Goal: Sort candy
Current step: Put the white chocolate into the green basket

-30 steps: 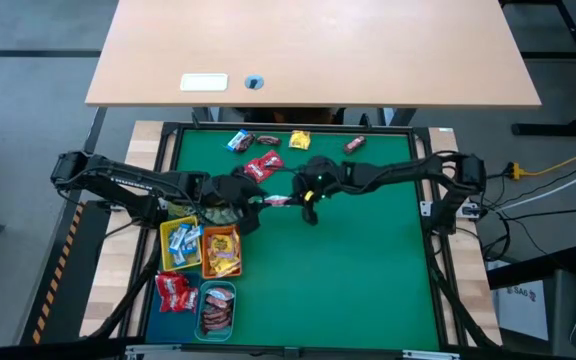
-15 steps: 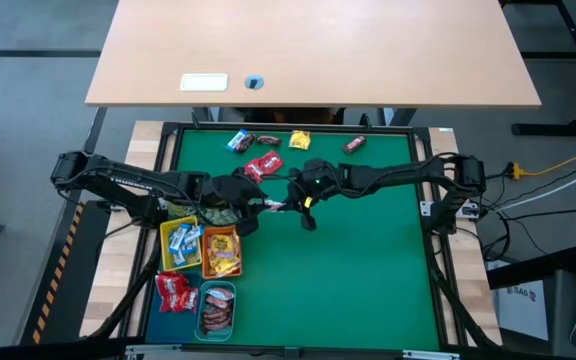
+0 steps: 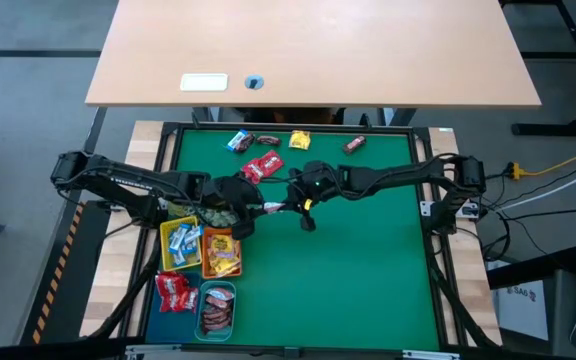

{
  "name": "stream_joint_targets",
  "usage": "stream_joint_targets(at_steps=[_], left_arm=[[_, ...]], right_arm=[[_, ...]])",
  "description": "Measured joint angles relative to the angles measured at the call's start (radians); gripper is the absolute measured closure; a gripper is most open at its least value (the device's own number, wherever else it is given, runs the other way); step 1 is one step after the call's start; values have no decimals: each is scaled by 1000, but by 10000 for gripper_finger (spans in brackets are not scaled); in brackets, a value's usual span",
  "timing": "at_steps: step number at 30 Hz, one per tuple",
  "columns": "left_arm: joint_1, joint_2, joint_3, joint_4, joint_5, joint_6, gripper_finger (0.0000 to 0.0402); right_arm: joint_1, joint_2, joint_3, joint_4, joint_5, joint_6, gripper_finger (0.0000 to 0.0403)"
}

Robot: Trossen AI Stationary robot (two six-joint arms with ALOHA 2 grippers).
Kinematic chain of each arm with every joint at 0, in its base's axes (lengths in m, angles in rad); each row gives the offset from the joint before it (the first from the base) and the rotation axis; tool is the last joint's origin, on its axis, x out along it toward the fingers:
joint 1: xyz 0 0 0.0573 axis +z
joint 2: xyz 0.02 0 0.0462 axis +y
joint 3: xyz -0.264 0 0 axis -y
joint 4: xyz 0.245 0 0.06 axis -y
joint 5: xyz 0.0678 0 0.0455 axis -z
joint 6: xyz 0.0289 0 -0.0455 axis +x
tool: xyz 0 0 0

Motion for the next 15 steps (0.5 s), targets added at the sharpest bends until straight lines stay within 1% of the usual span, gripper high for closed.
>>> stream_joint_targets(at_steps=[5, 8, 11, 15], left_arm=[[0, 0, 0, 0, 0, 0, 321], [0, 0, 0, 1, 0, 0, 350], [0, 0, 0, 0, 1, 0, 366], [0, 0, 0, 1, 2, 1, 363]], right_arm=[[0, 0, 0, 2, 0, 1, 402], [0, 0, 0, 5, 0, 1, 394], [0, 0, 0, 8, 0, 2, 372], [0, 0, 0, 11, 0, 4, 320]])
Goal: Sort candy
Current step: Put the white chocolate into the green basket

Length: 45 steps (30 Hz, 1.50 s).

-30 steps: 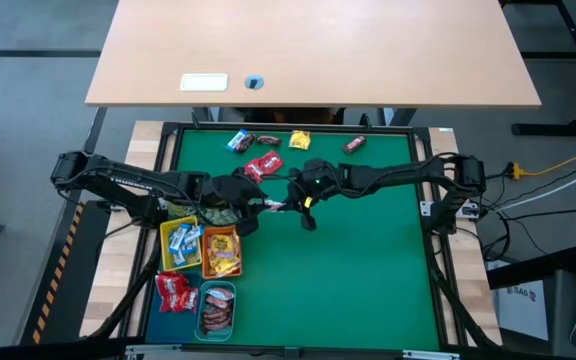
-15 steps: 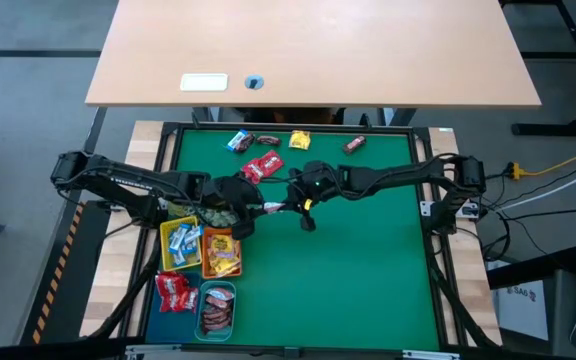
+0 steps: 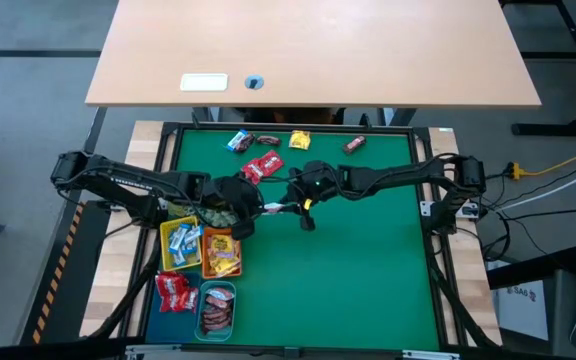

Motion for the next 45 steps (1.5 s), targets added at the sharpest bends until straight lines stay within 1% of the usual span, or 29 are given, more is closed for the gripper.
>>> stream_joint_targets(at_steps=[3, 6, 9, 11, 13, 15, 18, 21, 24, 26, 28, 32, 34, 37, 42, 45], left_arm=[[0, 0, 0, 0, 0, 0, 361], [0, 0, 0, 0, 0, 0, 363], [-8, -14, -1, 0, -4, 7, 365], [-15, -25, -1, -5, 25, 7, 365], [-26, -28, -1, -7, 92, 2, 365], [-46, -28, -1, -11, 184, -7, 365], [-82, -28, -1, -43, 313, -66, 366], [-126, -28, -1, -103, 401, -150, 366], [-178, -28, -1, -155, 529, -243, 366], [-220, -28, -1, -178, 621, -320, 366], [-268, -28, -1, -181, 674, -427, 365], [-373, -27, -1, -184, 673, -626, 358], [-419, -24, -1, -184, 633, -696, 354], [-472, -21, -1, -190, 565, -775, 346], [-527, -14, 0, -210, 513, -879, 323], [-547, -15, 0, -225, 470, -914, 306]], right_arm=[[0, 0, 0, 1, 25, 0, 275], [-1, 0, 0, 1, 83, -1, 237], [-9, 0, 0, 0, 124, -1, 213], [-20, 0, 0, -11, 122, -1, 204], [-27, 0, 0, -24, 121, -1, 200], [-35, 0, 0, -40, 131, -2, 200], [-41, 0, 0, -61, 138, -3, 201], [-42, 0, 0, -88, 138, -3, 204], [-42, 0, 0, -115, 138, -3, 205], [-41, 0, 0, -128, 137, -3, 205], [-40, 0, 0, -141, 137, -3, 205], [-40, 0, 0, -147, 136, -3, 205], [-40, 0, 0, -146, 132, -3, 205], [-40, 0, 0, -146, 132, -3, 205], [-40, 0, 0, -146, 132, -3, 205], [-40, 0, 0, -146, 132, -3, 205]])
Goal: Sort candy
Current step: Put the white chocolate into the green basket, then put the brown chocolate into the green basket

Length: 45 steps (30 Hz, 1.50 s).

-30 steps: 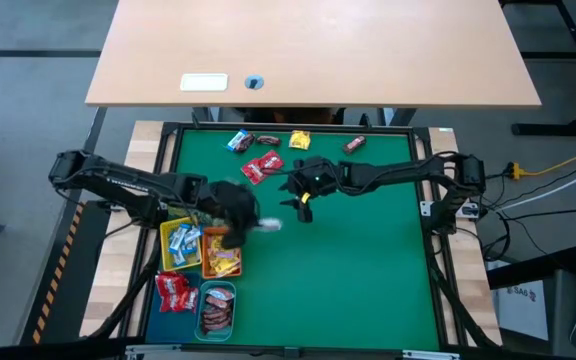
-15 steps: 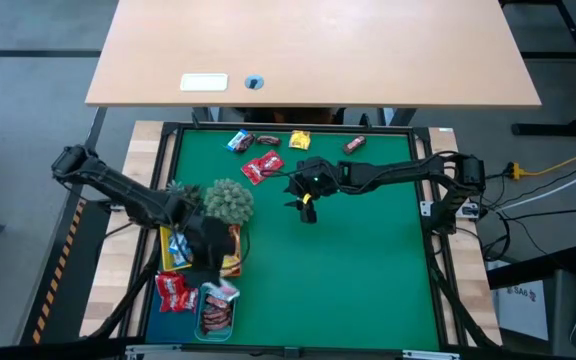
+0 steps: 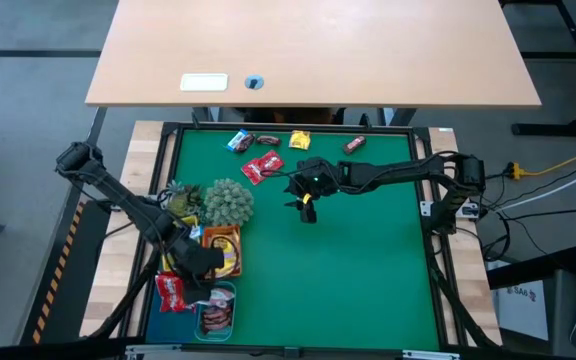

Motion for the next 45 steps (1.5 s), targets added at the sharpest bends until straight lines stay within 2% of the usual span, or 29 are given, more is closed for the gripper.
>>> stream_joint_targets(at_steps=[5, 9, 14, 19, 22, 26, 33, 36, 41, 45], left_arm=[[-19, 0, 0, 0, -80, -2, 286], [-21, 0, 0, 1, -160, 27, 279], [-14, 0, 0, 3, -309, 162, 279], [22, -1, 0, 20, -488, 351, 279], [62, -1, 0, 28, -592, 519, 279], [143, -1, 0, 43, -715, 752, 279], [337, -1, 0, 110, -834, 1040, 279], [422, -1, 0, 154, -844, 1072, 278], [527, -1, 0, 181, -844, 1073, 279], [577, -1, 0, 182, -844, 1072, 279]], right_arm=[[0, 0, 0, 0, 0, -2, 205], [-2, -4, 0, -5, 2, -77, 205], [-5, -26, 1, -51, 139, -190, 205], [-60, -59, 66, -309, 255, -256, 205], [-119, -66, 121, -458, 287, -259, 205], [-220, -66, 143, -531, 287, -260, 205], [-436, -65, 136, -607, 286, -260, 205], [-523, -64, 136, -597, 238, -265, 205], [-638, -64, 136, -593, 91, -343, 205], [-691, -57, 136, -600, 63, -419, 205]])
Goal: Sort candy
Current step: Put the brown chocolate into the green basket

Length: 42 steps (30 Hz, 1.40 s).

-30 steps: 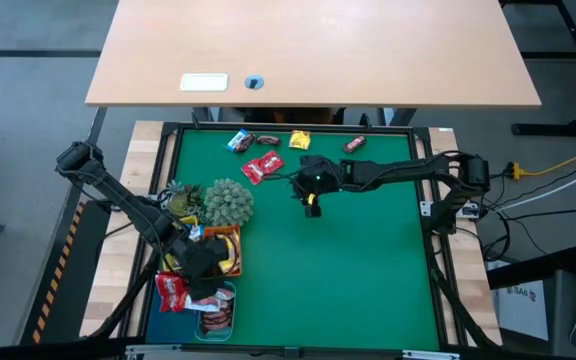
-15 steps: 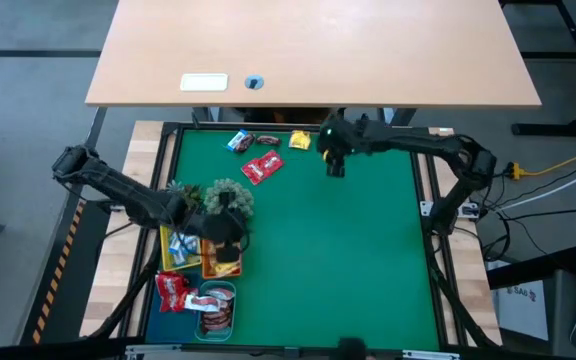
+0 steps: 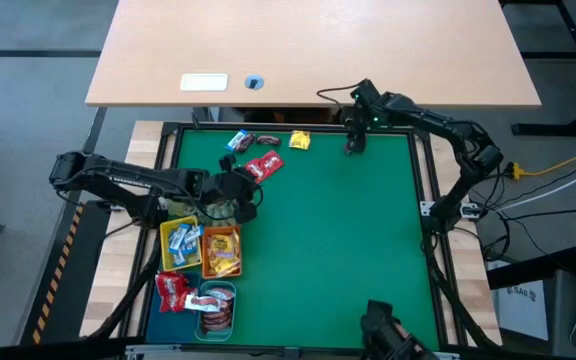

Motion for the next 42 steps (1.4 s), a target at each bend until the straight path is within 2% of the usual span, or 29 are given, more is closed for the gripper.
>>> stream_joint_targets(at_steps=[11, 14, 17, 28, 34, 42], left_arm=[[26, 0, 0, 0, 3, 0, 279], [26, 0, 0, 0, 3, 0, 279], [26, 0, 0, 0, 3, 0, 279], [26, 0, 0, 0, 3, 0, 279], [26, 0, 0, 0, 3, 0, 279], [26, 0, 0, 0, 3, 0, 279]], right_arm=[[-16, 131, -2, -79, 22, -252, 205], [-14, 167, -2, -57, 64, -314, 205], [-15, 197, -1, -4, 109, -316, 205], [-15, 262, 4, -31, 110, -364, 209], [-14, 264, 3, -41, 99, -362, 266], [36, 267, 17, -71, 8, -263, 349]])
